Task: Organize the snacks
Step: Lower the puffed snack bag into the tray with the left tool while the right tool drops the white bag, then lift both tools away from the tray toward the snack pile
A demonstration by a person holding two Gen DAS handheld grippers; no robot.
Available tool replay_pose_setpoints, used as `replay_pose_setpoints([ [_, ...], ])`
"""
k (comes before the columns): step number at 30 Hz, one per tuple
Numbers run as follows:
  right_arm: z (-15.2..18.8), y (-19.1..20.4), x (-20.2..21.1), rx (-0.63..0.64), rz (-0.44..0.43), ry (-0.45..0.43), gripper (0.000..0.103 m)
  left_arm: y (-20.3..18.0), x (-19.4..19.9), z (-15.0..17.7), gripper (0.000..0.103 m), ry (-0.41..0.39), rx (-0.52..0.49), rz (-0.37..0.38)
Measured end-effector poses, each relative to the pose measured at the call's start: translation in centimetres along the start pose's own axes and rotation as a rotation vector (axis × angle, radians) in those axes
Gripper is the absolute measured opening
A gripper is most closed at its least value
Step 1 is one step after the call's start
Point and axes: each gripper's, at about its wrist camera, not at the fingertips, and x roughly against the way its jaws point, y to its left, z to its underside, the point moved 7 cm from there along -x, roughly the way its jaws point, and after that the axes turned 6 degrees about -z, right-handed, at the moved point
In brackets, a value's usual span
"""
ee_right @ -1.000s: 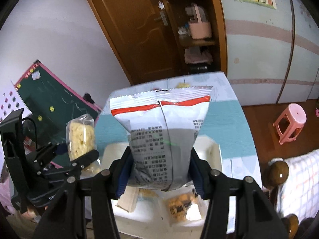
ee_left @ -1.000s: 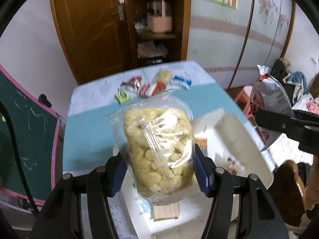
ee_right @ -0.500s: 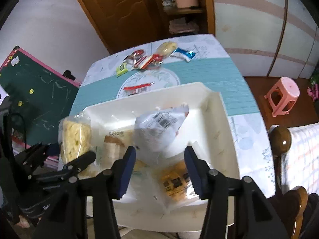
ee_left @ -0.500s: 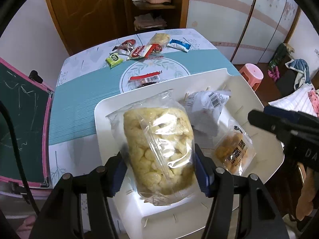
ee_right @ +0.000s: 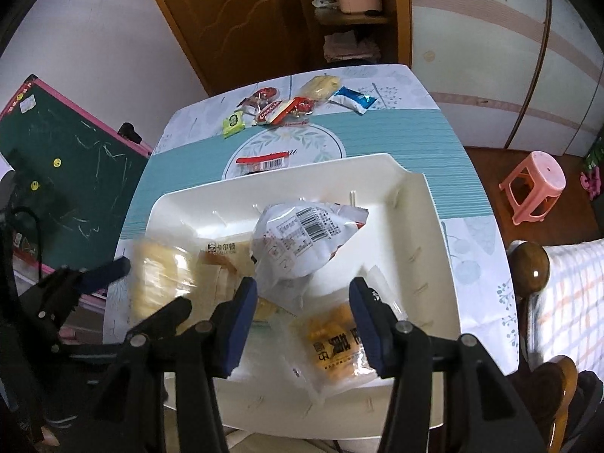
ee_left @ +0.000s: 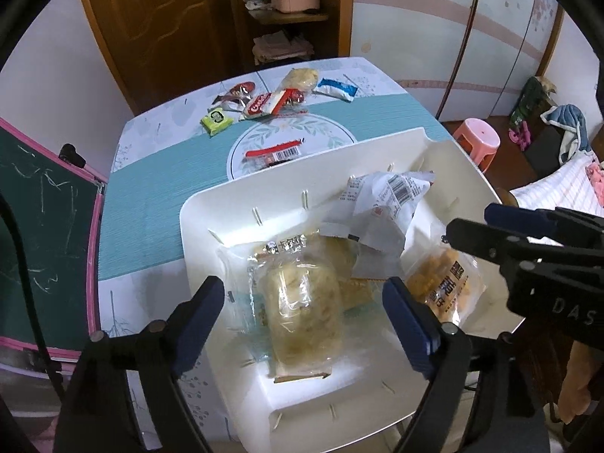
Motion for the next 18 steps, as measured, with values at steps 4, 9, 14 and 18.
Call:
replay_pose_setpoints([
  [4,0.23,0.10,-0.25,-0.007,-0.002,0.013,0.051,-0.02,-0.18,0.12,0.089,0.012,0.001,0.006],
  [9,0.44,0.36,-0.57,-0.003,-0.006,0.028,0.051,0.29,-0.50,0.14,0.089,0.025,0.022,0.009],
  [14,0.45,0.36,-0.74,-0.007,-0.009,0.034,0.051,0.72,-0.73,0.20,0.089,0.036,0.045,0.010],
  [18,0.50,0.37,-0.82,-0.011,-0.012,0.037,0.051,0.97,-0.62,0.12,0.089,0.030,0.054,0.012],
])
